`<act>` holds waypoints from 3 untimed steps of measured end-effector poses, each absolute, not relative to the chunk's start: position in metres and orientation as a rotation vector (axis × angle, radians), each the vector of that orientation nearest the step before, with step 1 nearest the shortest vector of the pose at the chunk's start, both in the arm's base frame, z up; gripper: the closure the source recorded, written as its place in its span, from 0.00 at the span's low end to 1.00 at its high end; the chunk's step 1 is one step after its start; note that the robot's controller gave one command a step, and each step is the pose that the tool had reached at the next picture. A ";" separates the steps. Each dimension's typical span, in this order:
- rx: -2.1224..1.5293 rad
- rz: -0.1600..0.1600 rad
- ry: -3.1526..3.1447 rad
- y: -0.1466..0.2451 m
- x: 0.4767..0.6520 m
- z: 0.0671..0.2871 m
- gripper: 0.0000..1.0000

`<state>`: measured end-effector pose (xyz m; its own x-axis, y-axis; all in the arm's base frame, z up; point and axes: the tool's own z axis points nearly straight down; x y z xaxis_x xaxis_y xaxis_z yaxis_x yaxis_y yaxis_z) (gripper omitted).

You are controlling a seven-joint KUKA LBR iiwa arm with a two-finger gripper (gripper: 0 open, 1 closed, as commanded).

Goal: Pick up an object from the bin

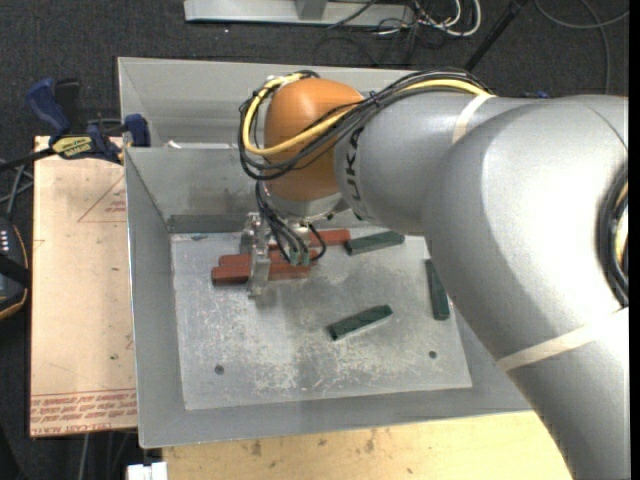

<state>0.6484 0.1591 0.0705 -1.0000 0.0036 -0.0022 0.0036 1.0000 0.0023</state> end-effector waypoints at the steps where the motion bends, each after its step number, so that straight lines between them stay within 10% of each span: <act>1: -0.029 0.000 3.146 0.158 0.650 0.120 1.00; 2: -0.009 0.004 3.133 0.140 0.650 0.148 1.00; 3: 0.013 0.003 3.139 0.155 0.635 0.237 1.00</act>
Offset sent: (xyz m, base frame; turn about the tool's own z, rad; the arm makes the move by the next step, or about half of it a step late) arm -0.0020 -0.0252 0.0689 -0.0061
